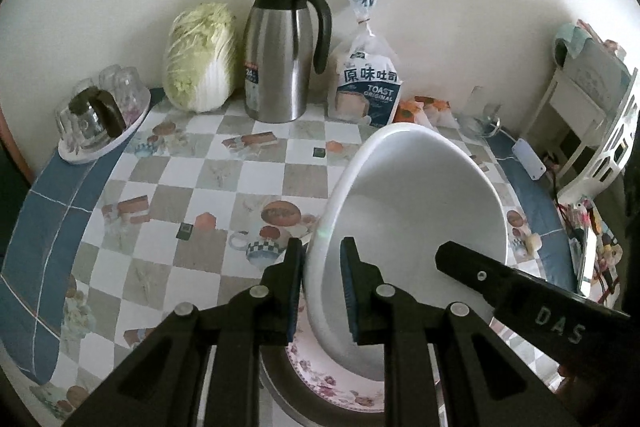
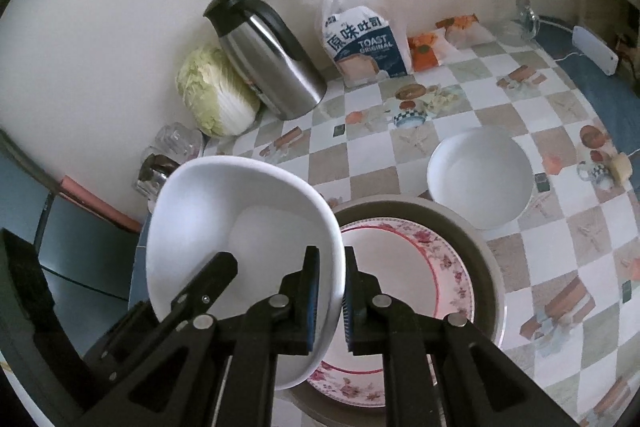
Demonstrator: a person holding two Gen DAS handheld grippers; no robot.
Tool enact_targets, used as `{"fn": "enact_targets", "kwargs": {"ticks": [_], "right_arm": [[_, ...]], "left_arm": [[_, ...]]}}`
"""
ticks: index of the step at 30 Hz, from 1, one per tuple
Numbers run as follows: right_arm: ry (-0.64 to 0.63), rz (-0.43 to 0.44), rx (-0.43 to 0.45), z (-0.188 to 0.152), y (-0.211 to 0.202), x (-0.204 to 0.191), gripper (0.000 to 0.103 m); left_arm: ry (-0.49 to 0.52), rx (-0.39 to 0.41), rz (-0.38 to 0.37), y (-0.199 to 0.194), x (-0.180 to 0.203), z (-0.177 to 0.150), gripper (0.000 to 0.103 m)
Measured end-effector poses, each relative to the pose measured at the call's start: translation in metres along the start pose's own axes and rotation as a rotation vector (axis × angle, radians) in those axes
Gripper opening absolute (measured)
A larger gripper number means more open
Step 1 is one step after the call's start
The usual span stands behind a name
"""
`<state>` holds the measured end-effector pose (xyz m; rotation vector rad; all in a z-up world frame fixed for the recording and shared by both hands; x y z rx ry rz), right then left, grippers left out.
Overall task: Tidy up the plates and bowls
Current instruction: 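Lift the white square bowl and carry it over the steel basin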
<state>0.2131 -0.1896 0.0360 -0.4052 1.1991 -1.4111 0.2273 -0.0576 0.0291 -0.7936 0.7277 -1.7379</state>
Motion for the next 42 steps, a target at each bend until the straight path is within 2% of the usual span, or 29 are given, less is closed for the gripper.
{"fn": "enact_targets", "kwargs": {"ticks": [5, 11, 21, 42], "right_arm": [[-0.017, -0.008, 0.028, 0.0, -0.013, 0.004, 0.014], [-0.001, 0.009, 0.022, 0.001, -0.018, 0.018, 0.014], [0.033, -0.01, -0.001, 0.0, -0.018, 0.043, 0.014], [0.047, -0.022, -0.079, -0.005, 0.005, 0.049, 0.014]], "left_arm": [[0.013, 0.007, -0.004, -0.004, 0.012, 0.0, 0.019], [0.024, -0.01, 0.002, -0.002, 0.024, -0.002, 0.019], [0.073, -0.101, 0.001, 0.012, 0.047, -0.016, 0.019], [0.062, -0.236, 0.016, 0.037, 0.04, -0.032, 0.021]]}}
Point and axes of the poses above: each gripper's, at about its wrist camera, not at the fingertips, and y roughly the way its jaws point, x to its right, z to its top, the point moved 3 cm from there along y, roughly the way its jaws point
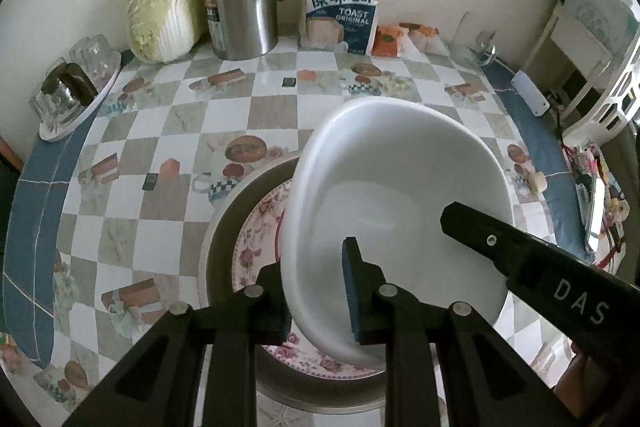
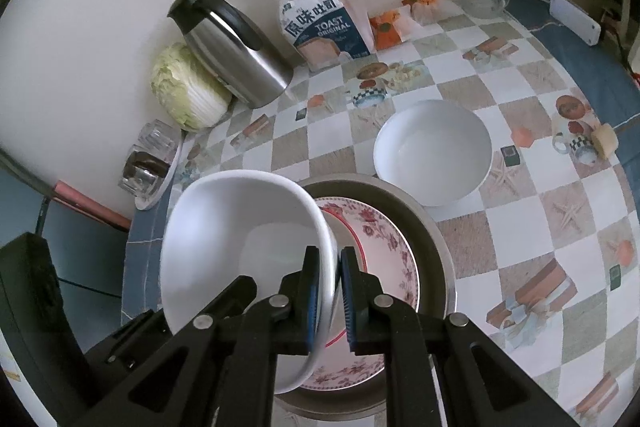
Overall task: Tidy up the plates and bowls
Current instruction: 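Lift the white square bowl and carry it over the steel basin, then lower the white square bowl into the basin onto the red-rimmed bowl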
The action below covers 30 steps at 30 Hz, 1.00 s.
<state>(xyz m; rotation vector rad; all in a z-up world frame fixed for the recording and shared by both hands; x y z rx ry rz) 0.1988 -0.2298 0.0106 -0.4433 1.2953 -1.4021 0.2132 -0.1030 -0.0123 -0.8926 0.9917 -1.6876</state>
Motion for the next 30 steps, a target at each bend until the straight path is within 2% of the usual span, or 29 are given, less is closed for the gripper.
{"fn": "enact_targets", "kwargs": {"ticks": [15, 30], "right_arm": [[0.021, -0.013, -0.029, -0.002, 0.013, 0.006, 0.014], [0.031, -0.014, -0.038, -0.001, 0.02, 0.008, 0.014]], "left_arm": [[0.008, -0.043, 0.028, 0.015, 0.001, -0.004, 0.023], [0.002, -0.045, 0.014, 0.02, 0.0, -0.004, 0.026]]}}
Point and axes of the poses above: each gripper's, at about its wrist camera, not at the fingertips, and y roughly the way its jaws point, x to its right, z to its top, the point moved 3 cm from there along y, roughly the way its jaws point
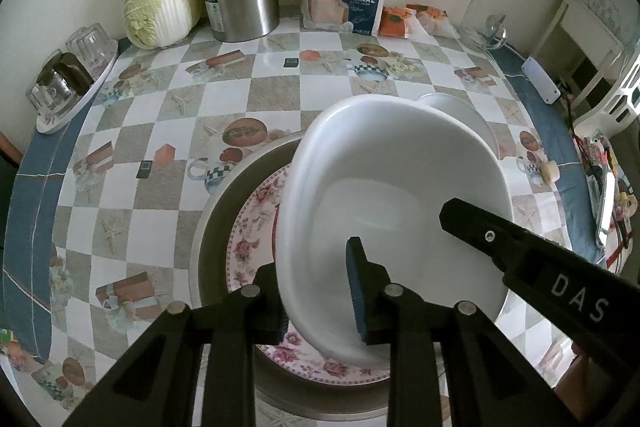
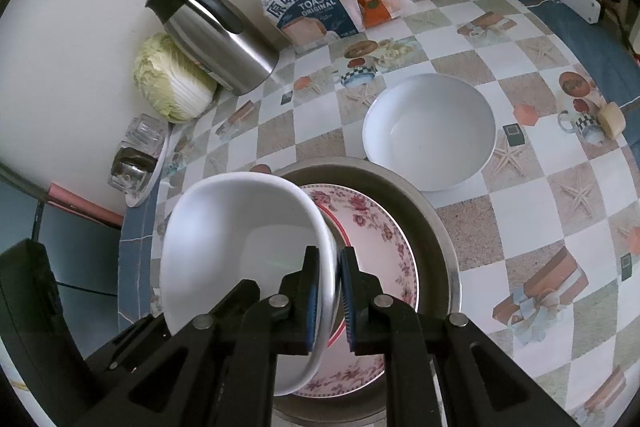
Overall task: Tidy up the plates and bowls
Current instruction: 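Lower the white square bowl into the basin onto the red-rimmed bowl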
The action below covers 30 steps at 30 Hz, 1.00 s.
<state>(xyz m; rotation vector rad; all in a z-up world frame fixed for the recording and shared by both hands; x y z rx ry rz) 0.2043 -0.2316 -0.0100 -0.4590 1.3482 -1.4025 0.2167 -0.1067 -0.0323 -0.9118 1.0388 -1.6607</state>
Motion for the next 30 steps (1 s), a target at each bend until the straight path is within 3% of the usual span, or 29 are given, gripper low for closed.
{"fn": "enact_targets", "kwargs": {"ticks": [13, 30], "right_arm": [[-0.007, -0.005, 0.007, 0.001, 0.0, -0.001, 0.014], [-0.027, -0.025, 0.014, 0.0, 0.0, -0.004, 0.014]], "left_arm": [[0.006, -0.004, -0.004, 0.001, 0.0, 0.0, 0.027], [0.087, 0.02, 0.08, -0.002, 0.01, -0.003, 0.027]]}}
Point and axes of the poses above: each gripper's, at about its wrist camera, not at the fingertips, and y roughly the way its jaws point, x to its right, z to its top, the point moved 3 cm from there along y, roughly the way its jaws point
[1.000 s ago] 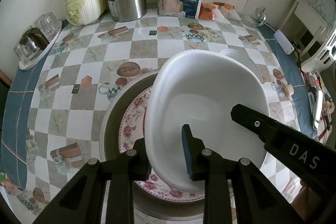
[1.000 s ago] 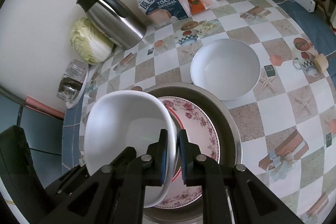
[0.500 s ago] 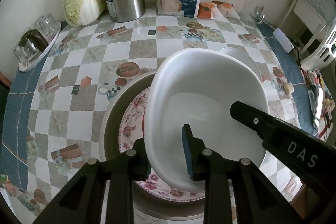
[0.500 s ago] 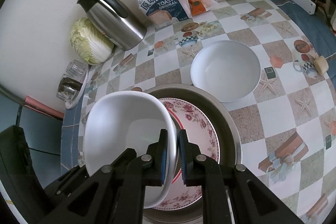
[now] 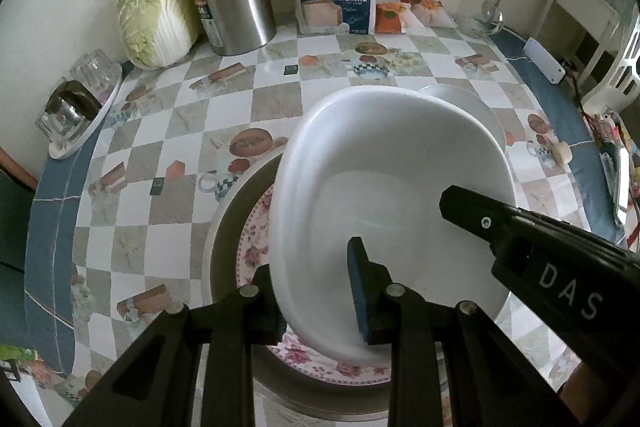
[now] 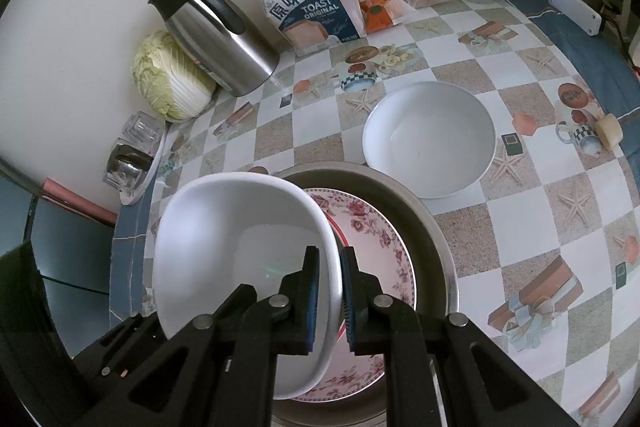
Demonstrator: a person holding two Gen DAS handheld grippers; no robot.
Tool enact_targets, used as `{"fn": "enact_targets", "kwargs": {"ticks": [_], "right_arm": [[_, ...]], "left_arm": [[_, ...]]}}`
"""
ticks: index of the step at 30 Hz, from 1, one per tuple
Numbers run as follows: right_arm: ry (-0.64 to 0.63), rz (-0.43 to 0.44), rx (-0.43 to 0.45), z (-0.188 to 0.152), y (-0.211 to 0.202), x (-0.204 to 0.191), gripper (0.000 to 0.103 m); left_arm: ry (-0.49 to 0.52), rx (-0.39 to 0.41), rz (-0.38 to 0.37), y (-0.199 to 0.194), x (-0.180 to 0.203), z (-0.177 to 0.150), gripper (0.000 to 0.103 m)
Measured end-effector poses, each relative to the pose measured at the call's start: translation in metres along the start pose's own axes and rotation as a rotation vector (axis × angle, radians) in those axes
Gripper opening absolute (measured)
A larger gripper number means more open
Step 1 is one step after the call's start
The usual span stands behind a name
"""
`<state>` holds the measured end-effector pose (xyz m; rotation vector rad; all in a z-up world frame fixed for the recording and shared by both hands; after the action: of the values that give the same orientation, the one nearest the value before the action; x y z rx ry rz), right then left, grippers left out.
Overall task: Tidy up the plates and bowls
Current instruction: 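Lower the white square bowl into the basin onto the red-rimmed bowl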
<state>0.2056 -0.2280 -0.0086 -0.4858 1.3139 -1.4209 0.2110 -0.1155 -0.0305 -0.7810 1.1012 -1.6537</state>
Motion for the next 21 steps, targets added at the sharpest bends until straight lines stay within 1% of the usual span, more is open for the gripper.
{"fn": "enact_targets", "kwargs": {"ticks": [6, 8, 9, 11, 12, 21], "right_arm": [[0.0, 0.0, 0.001, -0.0004, 0.0004, -0.0002, 0.014], [-0.001, -0.002, 0.001, -0.0006, 0.0005, -0.0002, 0.014], [-0.002, -0.002, 0.0, -0.0004, 0.001, 0.0, 0.014], [-0.003, 0.003, -0.004, 0.0003, 0.0024, -0.0007, 0.017], [-0.008, 0.0, 0.0, 0.0008, 0.002, -0.0015, 0.018], [-0.017, -0.01, 0.003, 0.0013, 0.0018, -0.002, 0.019]], "left_arm": [[0.019, 0.008, 0.023, -0.0017, 0.002, 0.0, 0.027], [0.021, 0.016, 0.038, -0.0027, 0.0015, 0.0002, 0.03], [0.023, 0.018, 0.056, -0.0029, 0.0003, 0.0003, 0.033], [0.024, 0.024, 0.075, -0.0031, -0.0021, 0.0008, 0.034], [0.022, 0.024, 0.067, -0.0032, -0.0028, 0.001, 0.034], [0.007, 0.038, 0.047, -0.0067, -0.0055, 0.0026, 0.034]]}}
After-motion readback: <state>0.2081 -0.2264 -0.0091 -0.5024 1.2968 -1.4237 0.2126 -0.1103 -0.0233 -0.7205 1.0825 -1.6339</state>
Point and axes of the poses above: each gripper's, at about its wrist camera, not at the fingertips, and y roughly the way its jaws point, x to its right, z to its top, the point moved 3 cm from there along y, roughly the way its jaws point
